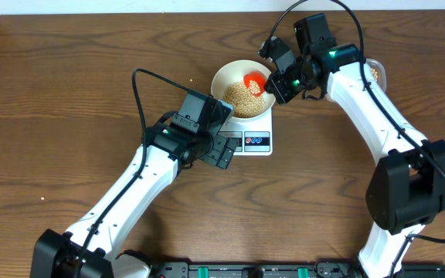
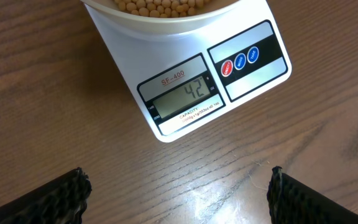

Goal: Scoop item into bowl and weigh 50g on scale
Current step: 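Shake the scoop over the bowl to add more beans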

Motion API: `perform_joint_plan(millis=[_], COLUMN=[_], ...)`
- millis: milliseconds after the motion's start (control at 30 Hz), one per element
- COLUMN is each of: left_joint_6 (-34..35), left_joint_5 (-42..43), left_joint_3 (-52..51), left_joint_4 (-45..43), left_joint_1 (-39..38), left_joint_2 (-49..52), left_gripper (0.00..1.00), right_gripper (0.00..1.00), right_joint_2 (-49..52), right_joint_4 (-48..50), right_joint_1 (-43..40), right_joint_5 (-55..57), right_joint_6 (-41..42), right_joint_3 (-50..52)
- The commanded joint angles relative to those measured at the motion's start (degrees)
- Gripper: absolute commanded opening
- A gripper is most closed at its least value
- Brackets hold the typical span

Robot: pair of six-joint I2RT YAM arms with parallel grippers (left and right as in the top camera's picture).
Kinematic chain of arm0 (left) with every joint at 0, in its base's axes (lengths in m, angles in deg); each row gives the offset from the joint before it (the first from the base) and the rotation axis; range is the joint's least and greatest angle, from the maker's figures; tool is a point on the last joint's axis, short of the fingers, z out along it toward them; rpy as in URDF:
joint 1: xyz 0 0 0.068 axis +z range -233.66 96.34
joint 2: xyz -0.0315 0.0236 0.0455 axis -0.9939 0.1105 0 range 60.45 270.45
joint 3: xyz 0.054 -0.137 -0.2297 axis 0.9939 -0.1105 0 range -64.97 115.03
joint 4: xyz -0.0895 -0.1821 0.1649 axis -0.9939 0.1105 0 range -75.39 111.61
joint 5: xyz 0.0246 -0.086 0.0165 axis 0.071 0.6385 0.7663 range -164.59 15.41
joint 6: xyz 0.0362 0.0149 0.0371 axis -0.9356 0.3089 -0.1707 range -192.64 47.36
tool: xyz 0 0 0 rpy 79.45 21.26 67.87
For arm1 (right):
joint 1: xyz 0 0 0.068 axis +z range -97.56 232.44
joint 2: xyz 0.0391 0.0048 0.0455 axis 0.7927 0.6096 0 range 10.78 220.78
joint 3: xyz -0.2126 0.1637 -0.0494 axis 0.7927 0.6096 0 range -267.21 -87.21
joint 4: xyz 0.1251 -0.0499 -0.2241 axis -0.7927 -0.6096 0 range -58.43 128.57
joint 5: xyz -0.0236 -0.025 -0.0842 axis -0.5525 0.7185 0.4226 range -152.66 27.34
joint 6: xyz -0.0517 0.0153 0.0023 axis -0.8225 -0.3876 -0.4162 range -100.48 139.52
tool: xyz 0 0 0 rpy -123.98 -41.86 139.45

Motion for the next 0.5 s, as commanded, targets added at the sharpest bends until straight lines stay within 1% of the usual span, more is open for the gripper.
perform_joint_plan(millis=[0,167,267,467], left_joint_6=[-0.37,-0.37,-0.37,-0.37], left_joint_5=[-0.55,-0.55,-0.55,-0.55], left_joint_3=[-0.15,-0.13,-0.15,-0.13], left_joint_4=[0.02,0.02,0.02,0.02], left_joint_1=[0.13,0.13,0.13,0.13], left_joint_2=[0.63,0.63,0.63,0.63], left_gripper=[0.93,0.93,0.93,0.93], right_gripper=[0.01,0.01,0.01,0.01], right_joint_2=[-1.38,-1.38,-1.38,-1.38], right_joint_4=[0.17,0.17,0.11,0.13], right_joint_1=[-0.07,-2.25,-4.17,-7.50], right_joint_5=[-2.67,-8.07,-13.42,-20.31], right_joint_6=[3.08,8.52,8.83,9.70], right_joint_3=[-1.44,-1.44,-1.44,-1.44])
